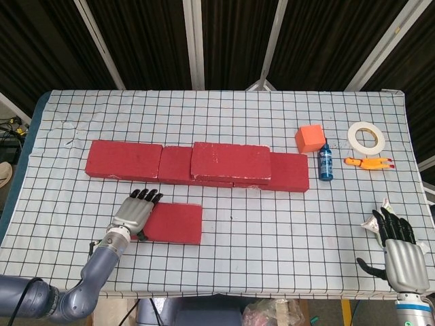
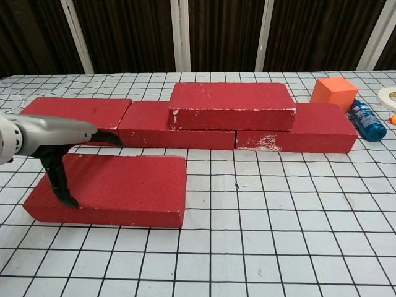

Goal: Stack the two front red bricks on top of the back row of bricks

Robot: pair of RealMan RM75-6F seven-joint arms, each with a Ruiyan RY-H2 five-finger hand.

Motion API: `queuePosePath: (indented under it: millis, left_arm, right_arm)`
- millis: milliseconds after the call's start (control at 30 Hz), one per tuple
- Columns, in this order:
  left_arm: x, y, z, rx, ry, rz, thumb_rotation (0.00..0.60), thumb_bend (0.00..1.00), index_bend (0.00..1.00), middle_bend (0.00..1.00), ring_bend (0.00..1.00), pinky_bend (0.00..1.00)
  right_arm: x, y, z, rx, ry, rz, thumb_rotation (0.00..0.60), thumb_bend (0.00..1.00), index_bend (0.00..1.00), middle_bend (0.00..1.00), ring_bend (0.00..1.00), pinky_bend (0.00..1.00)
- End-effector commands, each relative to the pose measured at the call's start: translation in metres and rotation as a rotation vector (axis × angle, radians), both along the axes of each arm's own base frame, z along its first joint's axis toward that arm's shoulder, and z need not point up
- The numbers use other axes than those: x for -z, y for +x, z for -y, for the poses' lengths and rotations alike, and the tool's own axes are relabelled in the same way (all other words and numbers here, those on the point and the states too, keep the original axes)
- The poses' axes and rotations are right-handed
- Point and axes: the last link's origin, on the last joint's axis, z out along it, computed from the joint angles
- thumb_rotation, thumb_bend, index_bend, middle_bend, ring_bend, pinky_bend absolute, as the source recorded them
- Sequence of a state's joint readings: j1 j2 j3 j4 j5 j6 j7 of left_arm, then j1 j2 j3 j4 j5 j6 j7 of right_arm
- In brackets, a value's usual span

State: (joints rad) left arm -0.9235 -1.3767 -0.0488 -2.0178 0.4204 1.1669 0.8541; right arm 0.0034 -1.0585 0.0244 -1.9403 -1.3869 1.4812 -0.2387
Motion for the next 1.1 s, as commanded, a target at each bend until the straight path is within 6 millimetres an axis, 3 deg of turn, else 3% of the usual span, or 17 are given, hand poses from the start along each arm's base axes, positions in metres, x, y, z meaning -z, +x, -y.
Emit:
queuePosePath:
  millis: [33, 433, 1100]
  left_arm:
    - [-0.001, 0.002, 0.000, 0.006, 0.003, 0.001, 0.600, 0.00, 0.00, 0.00, 0.00, 0.06]
    - [-0.005, 0.010, 0.005, 0.027, 0.008, 0.004, 0.600, 0.00, 0.00, 0.00, 0.00, 0.06]
    - [0.009, 0.003, 0.007, 0.005, -0.017, -0.027, 0.600, 0.00, 0.00, 0.00, 0.00, 0.06]
  right_arm:
    - [0.000, 0.000, 0.000, 0.002, 0.000, 0.001, 0.600, 0.18, 0.03, 0.00, 0.00, 0.00]
    - [-0.001, -0.001, 0.000, 0.011, -0.014, 0.003, 0.600, 0.18, 0.03, 0.00, 0.00, 0.00]
    - [-0.004, -0.004, 0.001, 0.029, -0.018, 0.009, 0.600, 0.18, 0.03, 0.00, 0.00, 0.00]
